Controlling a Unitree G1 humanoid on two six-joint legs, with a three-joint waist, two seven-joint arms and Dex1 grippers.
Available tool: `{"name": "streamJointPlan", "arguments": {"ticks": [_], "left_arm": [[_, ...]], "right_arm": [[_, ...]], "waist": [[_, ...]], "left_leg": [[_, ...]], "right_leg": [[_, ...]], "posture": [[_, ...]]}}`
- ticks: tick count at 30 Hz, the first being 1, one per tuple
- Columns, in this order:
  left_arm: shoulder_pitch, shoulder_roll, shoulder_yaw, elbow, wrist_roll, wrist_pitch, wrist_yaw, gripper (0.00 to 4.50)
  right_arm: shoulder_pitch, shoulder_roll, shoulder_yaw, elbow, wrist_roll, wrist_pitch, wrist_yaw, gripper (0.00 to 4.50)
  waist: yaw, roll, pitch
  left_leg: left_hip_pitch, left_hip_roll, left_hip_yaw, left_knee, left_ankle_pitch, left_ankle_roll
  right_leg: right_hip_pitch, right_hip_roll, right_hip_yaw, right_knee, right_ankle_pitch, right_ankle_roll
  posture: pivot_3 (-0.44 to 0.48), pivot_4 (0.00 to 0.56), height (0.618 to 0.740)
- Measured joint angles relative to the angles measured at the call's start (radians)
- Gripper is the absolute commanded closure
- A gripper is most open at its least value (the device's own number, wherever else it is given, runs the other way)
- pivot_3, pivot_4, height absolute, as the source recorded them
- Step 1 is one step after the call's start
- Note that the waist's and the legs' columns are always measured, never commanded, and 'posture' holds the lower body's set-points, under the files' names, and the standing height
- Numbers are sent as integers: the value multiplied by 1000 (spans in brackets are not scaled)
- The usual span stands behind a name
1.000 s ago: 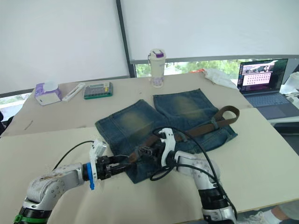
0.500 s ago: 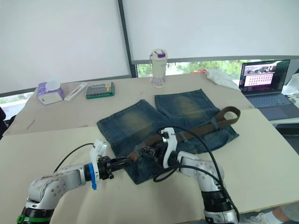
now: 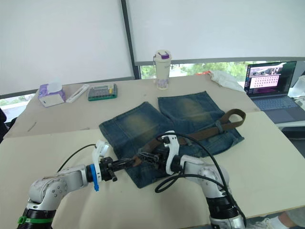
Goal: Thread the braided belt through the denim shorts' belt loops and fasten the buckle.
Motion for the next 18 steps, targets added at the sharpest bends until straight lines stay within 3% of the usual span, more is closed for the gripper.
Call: {"name": "streamJointPlan", "arguments": {"ticks": [6, 8, 12, 16, 18], "left_arm": [[-23, 118, -1, 143, 94, -100, -89, 4500], [-52, 177, 1, 239, 140, -175, -143, 4500], [-132, 296, 15, 459, 240, -297, -228, 4500], [-185, 361, 19, 619, 307, -381, -310, 4500], [-220, 391, 20, 729, 348, -440, -319, 4500]], "right_arm": [[19, -241, 107, -169, -165, -63, 62, 1395], [19, -254, 157, -155, -234, -87, 57, 1395], [-18, -151, 229, -15, -343, -133, 10, 2524], [-74, -64, 235, 108, -404, -175, -11, 3959], [-78, -38, 222, 137, -417, -178, -14, 4454]], "waist": [[-5, -1, 0], [-10, -2, 0], [-17, -2, 0], [-17, -4, -2], [-17, -8, -4]], "left_leg": [[0, 1, 0, -1, 1, -3], [1, 4, 1, -1, 1, -3], [2, 5, 3, -1, 1, -3], [3, 4, 2, -1, 1, -3], [4, 5, 2, -1, 1, -3]], "right_leg": [[0, 2, -1, -2, 0, 0], [0, 3, -1, -2, 0, -1], [-1, 4, -1, -1, 1, -4], [0, 3, -2, -1, 1, -4], [-1, 3, -3, 0, 1, -4]], "posture": [[0, 150, 740], [0, 150, 740], [0, 150, 740], [0, 150, 740], [0, 150, 740]]}}
